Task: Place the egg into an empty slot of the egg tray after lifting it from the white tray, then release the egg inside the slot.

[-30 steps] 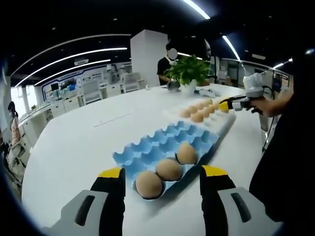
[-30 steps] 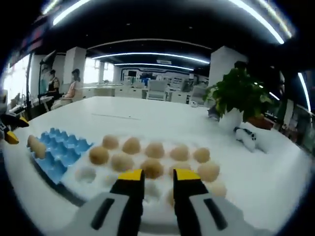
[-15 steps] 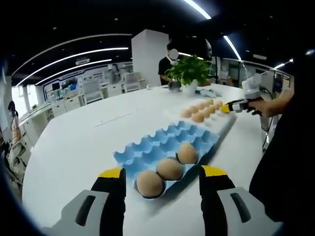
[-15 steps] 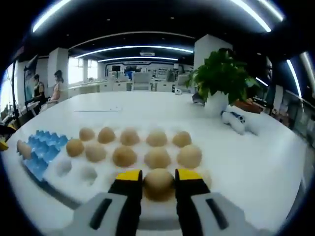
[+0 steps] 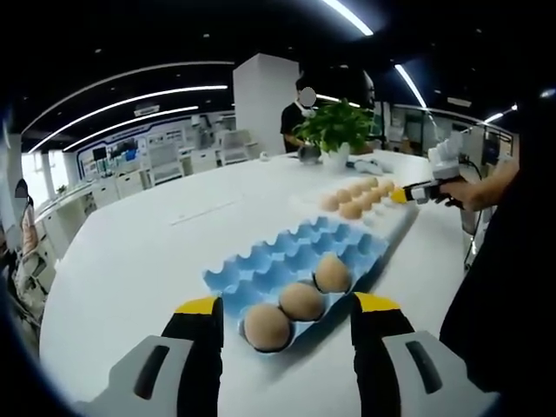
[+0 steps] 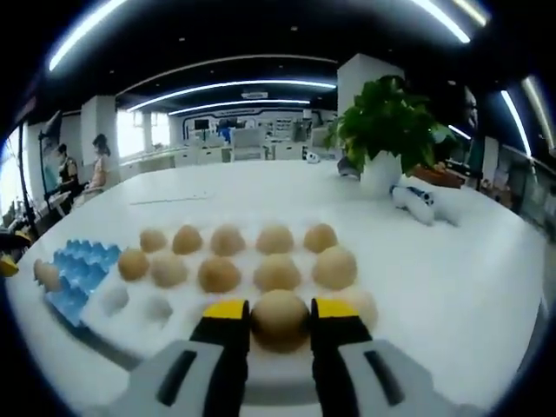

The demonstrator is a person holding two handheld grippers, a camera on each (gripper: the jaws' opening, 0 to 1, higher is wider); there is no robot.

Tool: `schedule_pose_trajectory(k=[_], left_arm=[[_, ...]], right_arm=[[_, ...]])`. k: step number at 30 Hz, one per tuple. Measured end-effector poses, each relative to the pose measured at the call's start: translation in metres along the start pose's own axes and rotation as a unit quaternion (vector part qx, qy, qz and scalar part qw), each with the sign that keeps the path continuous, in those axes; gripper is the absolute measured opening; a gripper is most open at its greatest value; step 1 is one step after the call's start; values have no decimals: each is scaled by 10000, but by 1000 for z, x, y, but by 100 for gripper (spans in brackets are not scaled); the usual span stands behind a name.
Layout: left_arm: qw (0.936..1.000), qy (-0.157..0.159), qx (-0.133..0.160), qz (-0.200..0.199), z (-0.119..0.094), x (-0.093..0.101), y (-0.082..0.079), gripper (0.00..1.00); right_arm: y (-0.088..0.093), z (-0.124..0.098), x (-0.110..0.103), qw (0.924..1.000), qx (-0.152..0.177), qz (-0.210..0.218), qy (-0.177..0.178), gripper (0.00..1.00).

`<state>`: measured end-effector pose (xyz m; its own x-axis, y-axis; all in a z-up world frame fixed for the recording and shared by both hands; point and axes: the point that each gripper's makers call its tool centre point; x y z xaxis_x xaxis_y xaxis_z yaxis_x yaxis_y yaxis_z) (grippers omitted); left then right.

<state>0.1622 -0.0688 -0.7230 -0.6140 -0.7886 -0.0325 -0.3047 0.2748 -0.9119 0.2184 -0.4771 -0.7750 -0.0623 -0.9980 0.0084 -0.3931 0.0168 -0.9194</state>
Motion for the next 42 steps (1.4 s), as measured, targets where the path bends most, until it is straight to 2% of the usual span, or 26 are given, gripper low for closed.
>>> schedule_pose_trajectory(k=[4, 13, 21, 28, 38, 42], left_arm=[[9999, -95, 16, -86, -1, -7, 4, 59], [9999, -84, 32, -121, 2, -8, 9, 59], [10000, -30, 14, -84, 5, -7, 11, 59], [10000, -19, 0, -87, 5, -6, 11, 59], [10000, -11, -21, -67, 6, -3, 6, 59], [10000, -9, -48, -73, 6, -2, 8, 59]], right_arm=[[-10, -4, 0, 10000, 88, 13, -10, 26], [-19, -13, -4, 9997, 205, 90, -18, 26], [-33, -14, -42, 9984, 376, 28, -420, 26], [-39, -18, -76, 9957, 431, 20, -817, 27], [-42, -25, -139, 9856, 428, -121, -1633, 27], [-47, -32, -169, 9777, 467, -161, -2042, 27]])
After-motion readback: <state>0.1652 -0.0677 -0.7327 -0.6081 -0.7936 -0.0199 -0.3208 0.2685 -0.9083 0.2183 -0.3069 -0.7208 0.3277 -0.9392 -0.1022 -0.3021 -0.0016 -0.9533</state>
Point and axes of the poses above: the point that each gripper's makers call its tool centre point, and the gripper's own axes: z roughly forward along the fingers, x roughly to its right, y roughly out of its underside, and after that the axes turned 1 degree about x, right-handed
